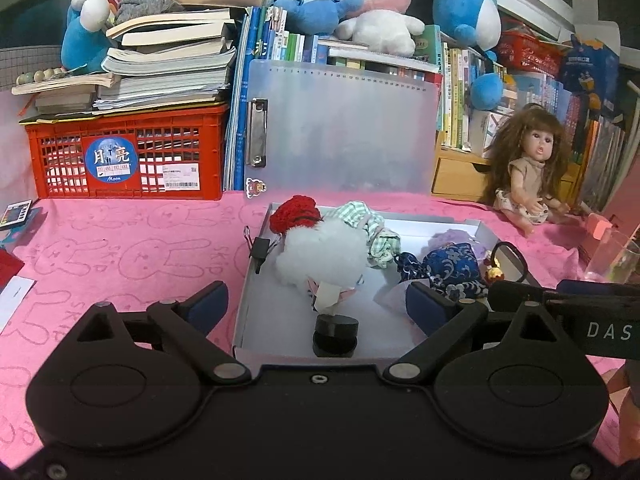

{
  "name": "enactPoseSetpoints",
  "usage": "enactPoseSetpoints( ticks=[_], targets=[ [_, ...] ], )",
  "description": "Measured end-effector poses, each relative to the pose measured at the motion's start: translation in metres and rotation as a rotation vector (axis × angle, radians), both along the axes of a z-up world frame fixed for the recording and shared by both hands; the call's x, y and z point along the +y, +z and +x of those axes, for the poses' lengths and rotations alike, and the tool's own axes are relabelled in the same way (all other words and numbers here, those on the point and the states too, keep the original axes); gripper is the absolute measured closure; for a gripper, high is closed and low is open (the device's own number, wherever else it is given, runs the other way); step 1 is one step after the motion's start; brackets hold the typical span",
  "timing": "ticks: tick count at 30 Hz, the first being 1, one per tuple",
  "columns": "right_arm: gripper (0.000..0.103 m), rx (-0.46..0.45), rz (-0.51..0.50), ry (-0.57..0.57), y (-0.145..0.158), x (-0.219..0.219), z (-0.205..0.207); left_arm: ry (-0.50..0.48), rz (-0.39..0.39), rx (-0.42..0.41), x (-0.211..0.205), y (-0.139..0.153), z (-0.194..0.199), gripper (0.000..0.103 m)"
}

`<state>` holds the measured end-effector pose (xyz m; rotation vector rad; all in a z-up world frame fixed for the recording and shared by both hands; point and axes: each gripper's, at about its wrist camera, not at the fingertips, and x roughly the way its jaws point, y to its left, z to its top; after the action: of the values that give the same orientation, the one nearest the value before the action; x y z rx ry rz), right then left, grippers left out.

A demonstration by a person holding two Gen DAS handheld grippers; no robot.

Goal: Organize objects

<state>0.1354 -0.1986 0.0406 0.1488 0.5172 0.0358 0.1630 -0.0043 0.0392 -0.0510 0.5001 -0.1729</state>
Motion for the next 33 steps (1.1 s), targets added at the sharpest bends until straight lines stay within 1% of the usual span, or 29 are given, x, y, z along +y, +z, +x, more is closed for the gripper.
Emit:
enactPoseSetpoints(
  ticks=[9,17,26,33],
  targets=[
    [0.005,-0.009,-0.053,0.012,0.001,0.005,-0.017,-0.019,0.009,-0.003,0.002,0.002,-0.017,0.007],
    [0.003,0.001,-0.051,0.013,-0.002,0.003,-0.032,-0.038,0.01,0.003,0.004,-0.001,-0.035,0.007],
    [0.003,0.026,-0.06,0.014,-0.015,0.003,-0.047,-0.057,0.029,0.025,0.005,-0.013,-0.053,0.007],
    [0.002,0.063,-0.07,0.013,-0.03,0.004,-0.054,-0.064,0.052,0.048,0.005,-0.025,-0.06,0.006]
  ],
)
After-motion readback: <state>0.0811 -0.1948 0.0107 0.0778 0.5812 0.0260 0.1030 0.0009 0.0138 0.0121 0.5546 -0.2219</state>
